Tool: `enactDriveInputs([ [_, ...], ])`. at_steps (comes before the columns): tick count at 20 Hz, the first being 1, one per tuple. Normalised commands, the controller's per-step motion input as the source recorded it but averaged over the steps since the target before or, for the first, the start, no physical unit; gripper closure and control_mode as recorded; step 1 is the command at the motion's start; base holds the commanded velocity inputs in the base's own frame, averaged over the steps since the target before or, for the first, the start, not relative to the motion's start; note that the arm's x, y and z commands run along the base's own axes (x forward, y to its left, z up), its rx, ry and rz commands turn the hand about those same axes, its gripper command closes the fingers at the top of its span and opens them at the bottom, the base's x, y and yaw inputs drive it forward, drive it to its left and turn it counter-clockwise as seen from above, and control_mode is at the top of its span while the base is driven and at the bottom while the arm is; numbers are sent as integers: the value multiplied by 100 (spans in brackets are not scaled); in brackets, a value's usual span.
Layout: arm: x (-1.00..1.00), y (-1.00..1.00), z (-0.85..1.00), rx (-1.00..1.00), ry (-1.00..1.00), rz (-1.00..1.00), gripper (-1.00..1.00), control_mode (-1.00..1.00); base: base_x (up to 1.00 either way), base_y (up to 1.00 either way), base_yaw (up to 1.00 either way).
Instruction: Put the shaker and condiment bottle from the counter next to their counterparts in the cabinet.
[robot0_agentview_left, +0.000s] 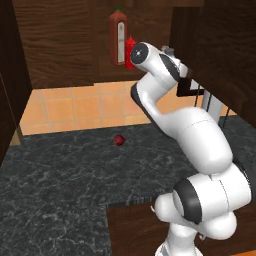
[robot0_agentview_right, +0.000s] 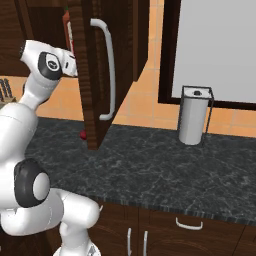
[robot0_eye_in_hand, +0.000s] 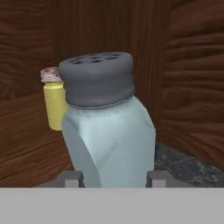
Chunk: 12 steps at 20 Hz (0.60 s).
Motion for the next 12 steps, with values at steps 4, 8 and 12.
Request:
enactDriveInputs([
  [4,38,0,-10,0,-1,1,100,-100,0,0,0],
  [8,31,0,-4,0,0,1,100,-100,0,0,0],
  [12,25,-1,-1,0,0,1,100,-100,0,0,0],
])
